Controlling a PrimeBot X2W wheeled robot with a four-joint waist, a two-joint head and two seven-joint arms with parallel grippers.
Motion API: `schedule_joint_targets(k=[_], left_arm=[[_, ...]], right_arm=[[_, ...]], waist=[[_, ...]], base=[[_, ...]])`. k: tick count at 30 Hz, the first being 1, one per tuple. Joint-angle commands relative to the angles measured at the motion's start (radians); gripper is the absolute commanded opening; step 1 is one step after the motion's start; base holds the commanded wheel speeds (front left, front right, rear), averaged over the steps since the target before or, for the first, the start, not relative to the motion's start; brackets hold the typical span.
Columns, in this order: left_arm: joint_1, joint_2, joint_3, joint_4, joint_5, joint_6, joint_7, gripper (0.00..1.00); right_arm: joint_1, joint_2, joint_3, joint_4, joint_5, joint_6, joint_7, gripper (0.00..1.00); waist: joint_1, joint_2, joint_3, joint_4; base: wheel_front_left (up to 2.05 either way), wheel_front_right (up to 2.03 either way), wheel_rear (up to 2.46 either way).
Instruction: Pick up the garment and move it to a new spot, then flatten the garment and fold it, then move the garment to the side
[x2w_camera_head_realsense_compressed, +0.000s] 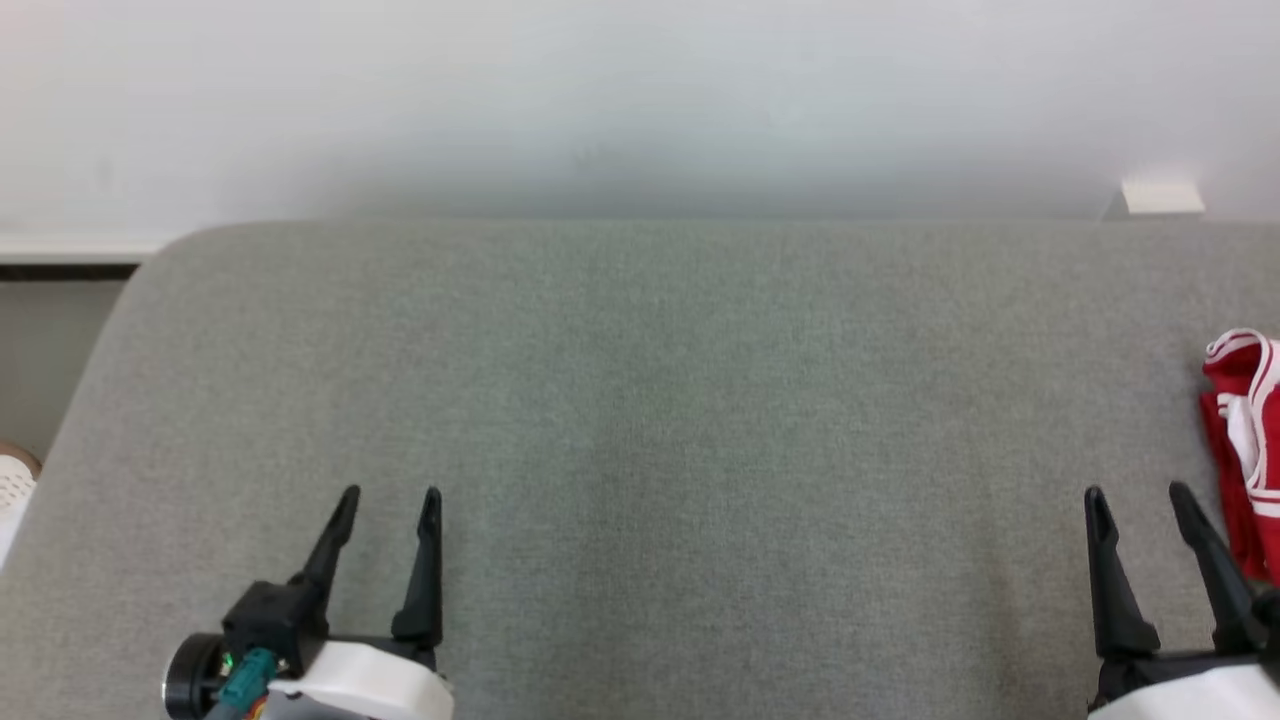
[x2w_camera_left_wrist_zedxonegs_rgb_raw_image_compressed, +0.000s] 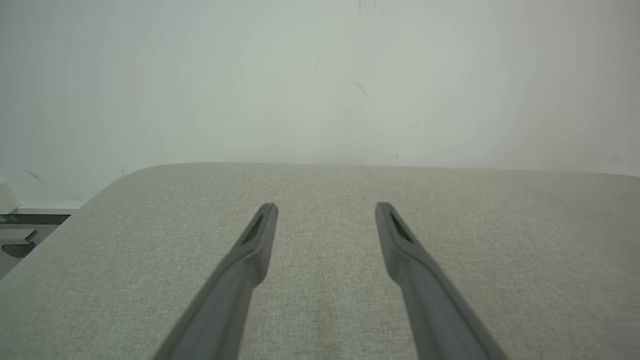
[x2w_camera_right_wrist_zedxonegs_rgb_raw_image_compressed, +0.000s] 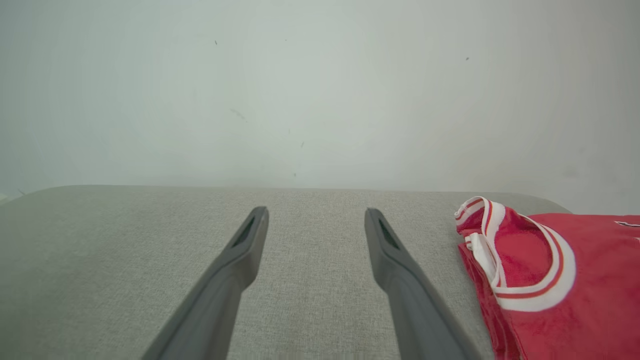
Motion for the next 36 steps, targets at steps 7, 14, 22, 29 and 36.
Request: schedule_joint_targets(k=[7,14,22,29,36], left_arm=[[0.053,0.001,-0.008,0.026,0.011,-0.014,-0.004,1.00],[0.062,0.004,-0.011,0.040,0.014,-0.016,-0.004,1.00],[0.050,0.007,-0.008,0.040,0.014,-0.012,-0.004,1.00],[0.043,0.003,-0.005,0.036,0.016,-0.015,-0.004,1.00],[0.040,0.000,-0.001,0.031,0.019,-0.016,-0.004,1.00]], right_arm=[[0.090,0.009,-0.007,-0.034,-0.013,-0.003,0.027,1.00],[0.121,0.011,-0.007,-0.056,-0.013,-0.003,0.039,1.00],[0.114,0.012,-0.001,-0.062,-0.008,-0.003,0.034,1.00],[0.107,0.012,-0.003,-0.059,-0.008,-0.003,0.028,1.00],[0.107,0.012,-0.007,-0.057,-0.006,-0.003,0.027,1.00]], waist=[[0.0002,0.0000,-0.071,-0.004],[0.0002,0.0000,-0.083,-0.005],[0.0002,0.0000,-0.066,-0.006],[0.0002,0.0000,-0.056,-0.004],[0.0002,0.0000,-0.051,-0.001]], base=[[0.00,0.00,0.00],[0.00,0.00,0.00],[0.00,0.00,0.00],[0.00,0.00,0.00],[0.00,0.00,0.00]])
